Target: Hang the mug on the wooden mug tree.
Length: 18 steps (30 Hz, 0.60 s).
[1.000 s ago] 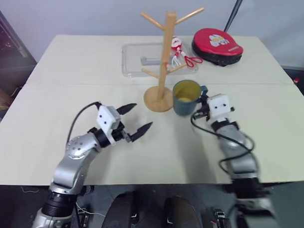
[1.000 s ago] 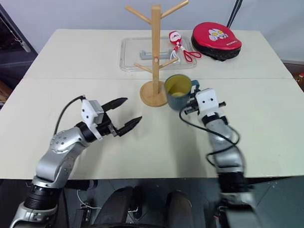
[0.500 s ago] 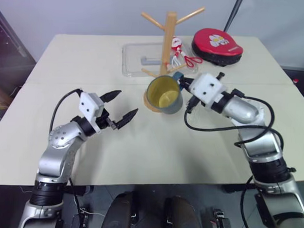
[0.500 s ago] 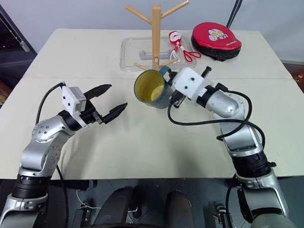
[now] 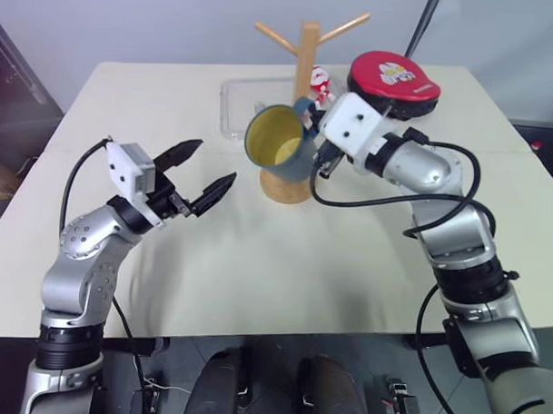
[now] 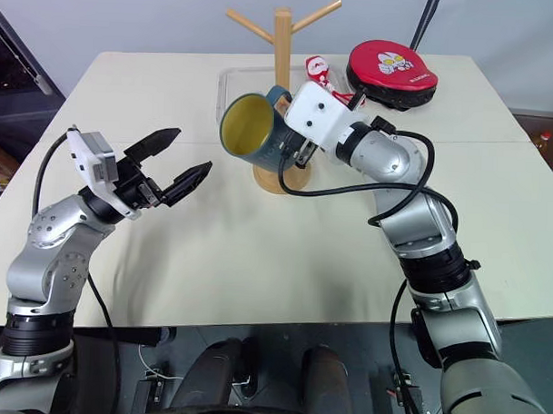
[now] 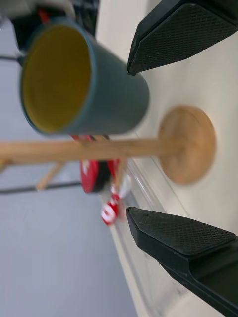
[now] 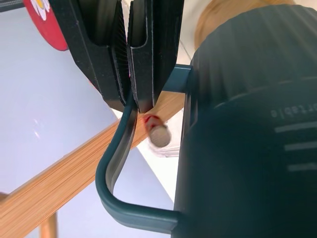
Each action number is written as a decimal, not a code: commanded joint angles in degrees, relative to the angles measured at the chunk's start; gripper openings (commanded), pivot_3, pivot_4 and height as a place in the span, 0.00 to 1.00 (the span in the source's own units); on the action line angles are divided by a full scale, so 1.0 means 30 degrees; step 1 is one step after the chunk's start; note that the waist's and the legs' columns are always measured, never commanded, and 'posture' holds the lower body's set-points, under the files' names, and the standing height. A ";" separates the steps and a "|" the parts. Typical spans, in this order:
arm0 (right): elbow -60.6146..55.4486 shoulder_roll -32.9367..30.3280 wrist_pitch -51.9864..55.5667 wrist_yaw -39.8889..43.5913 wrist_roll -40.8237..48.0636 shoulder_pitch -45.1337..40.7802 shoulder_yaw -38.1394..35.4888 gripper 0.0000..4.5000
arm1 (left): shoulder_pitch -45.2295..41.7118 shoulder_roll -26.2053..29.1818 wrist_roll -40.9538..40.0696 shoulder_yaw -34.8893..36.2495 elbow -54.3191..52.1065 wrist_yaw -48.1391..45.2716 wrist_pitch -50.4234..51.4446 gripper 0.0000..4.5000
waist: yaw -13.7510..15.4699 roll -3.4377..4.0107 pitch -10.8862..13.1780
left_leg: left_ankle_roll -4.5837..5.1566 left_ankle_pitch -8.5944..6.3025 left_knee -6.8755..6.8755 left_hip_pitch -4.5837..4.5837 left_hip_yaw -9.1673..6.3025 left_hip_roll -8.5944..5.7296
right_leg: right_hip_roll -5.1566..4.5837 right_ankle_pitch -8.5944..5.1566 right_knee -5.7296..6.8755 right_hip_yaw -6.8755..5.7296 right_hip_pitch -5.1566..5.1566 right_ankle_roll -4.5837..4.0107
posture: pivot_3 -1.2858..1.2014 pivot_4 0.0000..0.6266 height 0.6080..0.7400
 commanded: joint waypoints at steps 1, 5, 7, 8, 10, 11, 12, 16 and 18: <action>-0.0133 0.0239 0.0566 -0.0034 -0.0503 -0.0891 0.0184 0.01 | -0.0431 0.0281 -0.1067 0.0509 -0.1006 -0.0018 0.0458 1.00 | -0.0007 0.0000 0.0000 | -0.0001 0.0001 0.0001 0.0000 0.0001 0.0000 | 0.0000 0.0000 0.0000 0.0001 0.0001 0.0000 | 0.52 0.24 1.00; 0.0287 0.0437 0.1257 -0.0038 -0.0841 -0.1194 0.0495 0.01 | -0.0531 0.0457 -0.1544 0.0435 -0.1385 -0.0038 0.0926 1.00 | -0.0019 0.0000 0.0000 | -0.0004 0.0003 -0.0001 0.0000 0.0001 0.0001 | 0.0006 0.0000 0.0002 0.0001 -0.0003 0.0000 | 0.52 0.24 1.00; 0.0430 0.0528 0.1546 0.0032 -0.0929 -0.1299 0.0650 0.01 | -0.0520 0.0547 -0.1782 0.0421 -0.1574 -0.0047 0.1143 1.00 | -0.0020 0.0000 0.0000 | -0.0005 0.0003 0.0001 -0.0001 0.0003 0.0000 | 0.0005 0.0000 0.0002 0.0001 -0.0002 0.0000 | 0.52 0.24 1.00; 0.0497 0.0573 0.1639 0.0062 -0.0994 -0.1348 0.0709 0.01 | -0.0523 0.0585 -0.1882 0.0426 -0.1653 -0.0027 0.1230 1.00 | -0.0020 0.0000 0.0000 | -0.0006 0.0004 0.0001 -0.0001 0.0006 -0.0001 | 0.0003 0.0000 0.0002 0.0001 0.0000 0.0000 | 0.52 0.24 1.00; 0.0674 0.0696 0.1733 0.0059 -0.1089 -0.1471 0.0786 0.01 | -0.0564 0.0628 -0.2050 0.0465 -0.1793 0.0059 0.1380 1.00 | -0.0017 0.0000 0.0001 | -0.0006 0.0004 0.0002 -0.0001 0.0006 -0.0001 | 0.0003 0.0000 0.0000 0.0001 0.0001 0.0000 | 0.52 0.24 1.00; 0.0734 0.0740 0.1764 0.0068 -0.1126 -0.1515 0.0805 0.01 | -0.0584 0.0640 -0.2113 0.0482 -0.1847 0.0096 0.1439 1.00 | -0.0020 -0.0001 0.0001 | -0.0006 0.0004 0.0002 -0.0001 0.0006 -0.0001 | 0.0002 0.0000 0.0000 0.0001 0.0000 0.0000 | 0.52 0.24 1.00; 0.0809 0.0782 0.1790 0.0077 -0.1150 -0.1564 0.0826 0.01 | -0.0604 0.0649 -0.2142 0.0485 -0.1889 0.0129 0.1477 1.00 | -0.0017 -0.0001 0.0000 | -0.0006 0.0004 0.0001 -0.0001 0.0005 -0.0001 | 0.0005 0.0000 0.0001 0.0001 -0.0002 0.0000 | 0.52 0.24 1.00; 0.1016 0.0912 0.1820 0.0202 -0.1144 -0.1696 0.0870 0.07 | -0.0631 0.0658 -0.2186 0.0475 -0.1921 0.0177 0.1526 1.00 | -0.0020 -0.0001 0.0001 | -0.0006 0.0004 0.0001 -0.0001 0.0007 -0.0001 | 0.0006 0.0000 0.0001 0.0001 -0.0002 0.0000 | 0.52 0.24 1.00; 0.1087 0.0986 0.1780 0.0184 -0.1159 -0.1763 0.0844 0.23 | -0.0643 0.0630 -0.2170 0.0462 -0.1927 0.0198 0.1528 1.00 | -0.0048 -0.0001 0.0001 | -0.0007 0.0004 -0.0002 0.0000 0.0007 -0.0001 | 0.0008 0.0000 0.0001 0.0002 -0.0005 0.0000 | 0.52 0.24 1.00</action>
